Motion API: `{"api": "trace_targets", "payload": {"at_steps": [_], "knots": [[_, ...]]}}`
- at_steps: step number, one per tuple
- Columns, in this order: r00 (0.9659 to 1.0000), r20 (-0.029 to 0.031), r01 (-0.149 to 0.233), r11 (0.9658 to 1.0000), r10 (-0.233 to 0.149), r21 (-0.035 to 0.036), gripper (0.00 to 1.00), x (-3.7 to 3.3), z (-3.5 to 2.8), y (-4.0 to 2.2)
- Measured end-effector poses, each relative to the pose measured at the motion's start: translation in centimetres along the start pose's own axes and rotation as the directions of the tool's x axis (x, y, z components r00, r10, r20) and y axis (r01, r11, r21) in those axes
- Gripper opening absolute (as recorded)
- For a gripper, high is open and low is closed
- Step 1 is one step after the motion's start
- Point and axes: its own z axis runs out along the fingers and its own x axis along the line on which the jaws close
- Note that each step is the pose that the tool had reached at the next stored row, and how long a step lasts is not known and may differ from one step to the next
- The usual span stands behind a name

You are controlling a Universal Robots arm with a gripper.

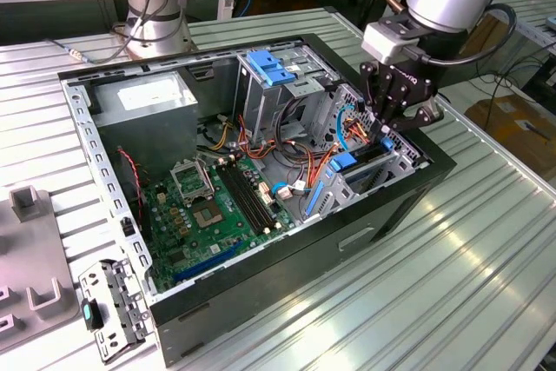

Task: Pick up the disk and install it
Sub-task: 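Insert the first disk wire, then insert the second disk wire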

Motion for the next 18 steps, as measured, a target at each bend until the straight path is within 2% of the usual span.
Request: {"api": "trace_targets", "payload": {"at_steps": [12,14,18], "knots": [[1.0,0.0003,0.0,1.0,0.0,0.0,0.11,0.01,-0.11,0.04],[1.0,0.0008,0.0,1.0,0.0,-0.0001,0.11,0.0,-0.12,0.36],[1.0,0.0024,0.0,1.0,0.0,-0.0001,0.11,0.03,-0.11,1.97]]}}
